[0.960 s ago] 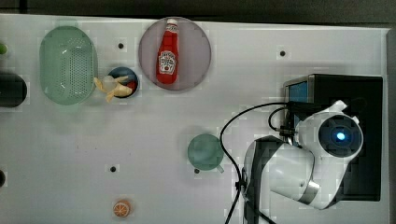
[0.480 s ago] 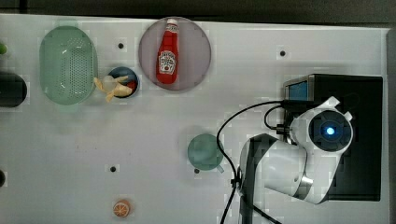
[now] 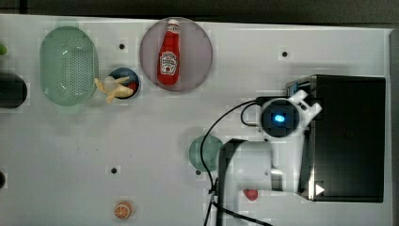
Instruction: Flap open oven.
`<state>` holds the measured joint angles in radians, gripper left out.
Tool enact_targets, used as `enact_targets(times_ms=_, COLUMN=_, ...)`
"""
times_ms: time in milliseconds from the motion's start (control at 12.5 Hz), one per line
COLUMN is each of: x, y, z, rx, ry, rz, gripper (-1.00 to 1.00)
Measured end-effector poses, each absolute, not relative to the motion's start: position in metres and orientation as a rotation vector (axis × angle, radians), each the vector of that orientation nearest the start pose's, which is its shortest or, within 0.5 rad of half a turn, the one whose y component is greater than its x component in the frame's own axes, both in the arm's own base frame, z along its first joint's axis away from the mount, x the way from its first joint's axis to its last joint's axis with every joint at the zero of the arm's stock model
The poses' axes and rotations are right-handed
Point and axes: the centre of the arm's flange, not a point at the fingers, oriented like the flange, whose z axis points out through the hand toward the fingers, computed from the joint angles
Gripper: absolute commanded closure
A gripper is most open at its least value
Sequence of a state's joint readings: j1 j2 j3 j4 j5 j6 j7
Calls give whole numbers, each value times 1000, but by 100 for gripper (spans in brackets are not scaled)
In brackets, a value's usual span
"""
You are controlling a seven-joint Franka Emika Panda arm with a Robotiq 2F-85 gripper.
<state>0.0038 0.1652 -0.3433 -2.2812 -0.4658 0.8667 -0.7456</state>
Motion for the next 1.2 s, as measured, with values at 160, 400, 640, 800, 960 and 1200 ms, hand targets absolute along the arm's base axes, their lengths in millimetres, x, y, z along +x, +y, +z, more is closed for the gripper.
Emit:
enact_targets(times_ms=160, x=507, y=-148, z=267, rx=-3542, ry=1, rz=125, gripper=65)
enact_targets(times_ms=400, x=516, y=-95, z=216, rx=-3628, ry=-104, rz=185, gripper=65)
enact_targets(times_ms=640, x=512, y=-49, z=155, rx=-3705, ry=-168, rz=252, gripper=65)
enact_targets(times_ms=800, x=502, y=-29, z=114, rx=-3736, ry=-145, rz=333, gripper=65)
enact_targets(times_ms=960, x=503, y=-16, z=98, rx=-3814, ry=-214, rz=405, gripper=65)
enact_targets(times_ms=1200, x=512, y=-6, z=102, rx=-3833, ry=-169, rz=361, gripper=65)
